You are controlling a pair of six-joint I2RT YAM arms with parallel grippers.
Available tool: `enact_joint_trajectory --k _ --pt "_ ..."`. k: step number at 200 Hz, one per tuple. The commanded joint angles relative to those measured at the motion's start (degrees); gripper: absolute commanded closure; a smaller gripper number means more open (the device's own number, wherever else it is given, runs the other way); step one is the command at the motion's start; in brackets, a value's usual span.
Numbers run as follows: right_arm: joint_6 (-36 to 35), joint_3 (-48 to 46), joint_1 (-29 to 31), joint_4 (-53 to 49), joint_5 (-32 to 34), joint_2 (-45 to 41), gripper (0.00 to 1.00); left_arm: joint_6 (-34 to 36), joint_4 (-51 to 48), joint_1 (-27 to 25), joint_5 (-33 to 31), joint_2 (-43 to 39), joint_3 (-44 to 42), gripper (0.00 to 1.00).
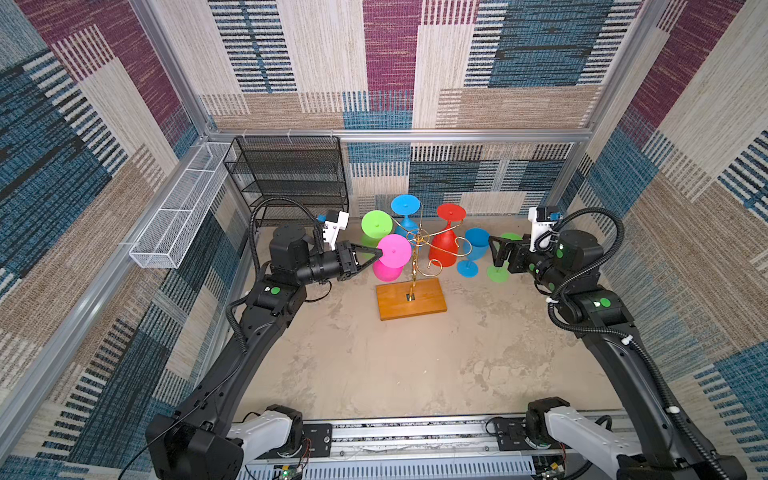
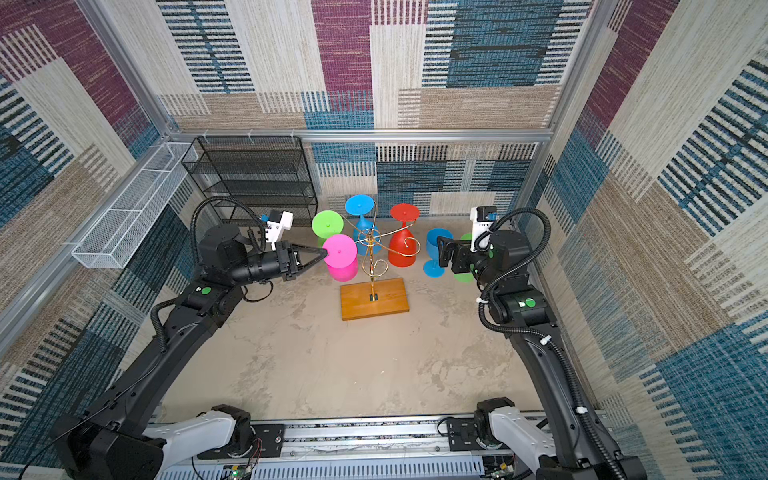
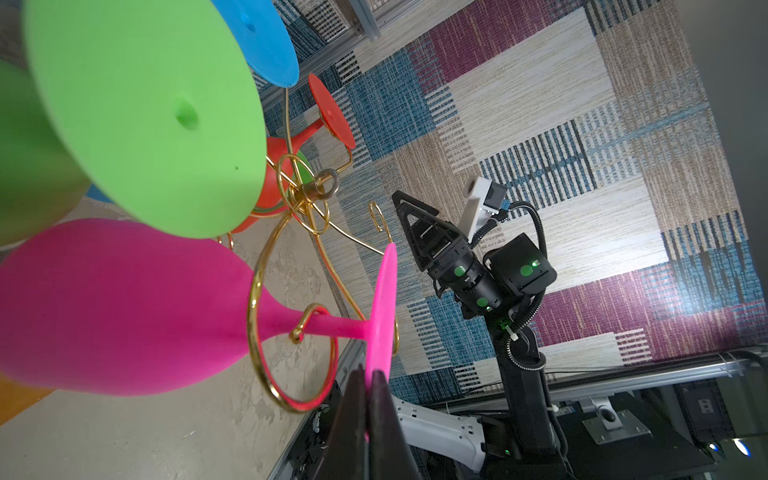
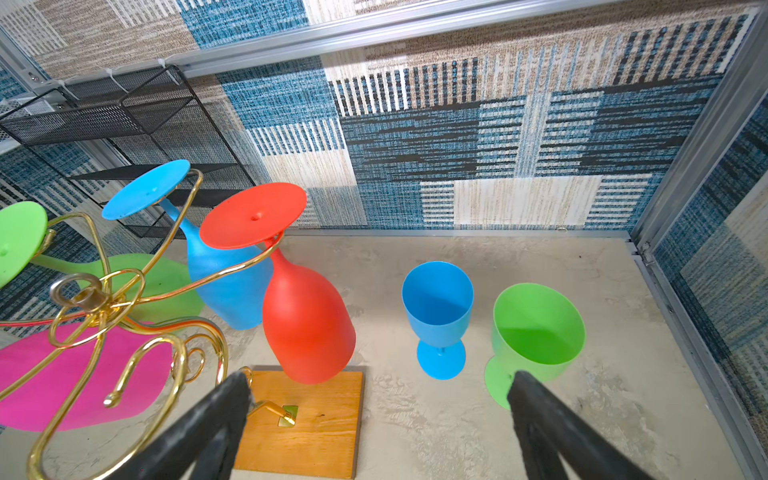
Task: Take the wine glass off the wine glass rack
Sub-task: 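Close the left gripper on the magenta glass foot, then pull the magenta glass slightly off its rack hook with the left gripper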
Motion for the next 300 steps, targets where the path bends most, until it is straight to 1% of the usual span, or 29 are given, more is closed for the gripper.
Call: enact_joint_trajectory --k 1,25,68,95,111,160,231,300 --pt "0.5 0.4 0.1 2.1 -0.7 0.2 0.01 0.3 0.7 -0.1 0.2 -0.8 1.0 1.0" --pt "0.5 0.4 0.0 2.3 -1.0 0.2 0.01 2.6 -3.2 0.0 -0.8 -2.2 1.4 1.0" --pt "0.5 0.4 0.1 2.5 -1.3 0.3 0.01 3.2 -5.6 0.0 -1.7 -4.2 0.4 1.0" --pt "0.5 0.3 0.1 2.5 -1.4 0.2 0.01 6.1 -10.3 0.3 -3.9 -5.4 1.1 1.0" --pt "0.6 0.3 0.0 2.4 -1.7 0.2 0.01 6.8 -11.4 0.7 -5.0 -6.3 1.1 1.0" --pt "0.9 0.3 0.2 2.4 -1.9 -0.1 0.01 4.8 -7.1 1.8 -5.9 -6.8 0.9 1.0" --pt "1.1 0.3 0.2 2.4 -1.9 -0.6 0.01 1.8 -1.0 1.8 -4.3 -3.1 1.6 1.0" --pt "1.1 0.0 0.2 2.7 -1.9 -0.4 0.01 1.5 -0.4 1.3 -2.1 -1.3 3.1 1.0"
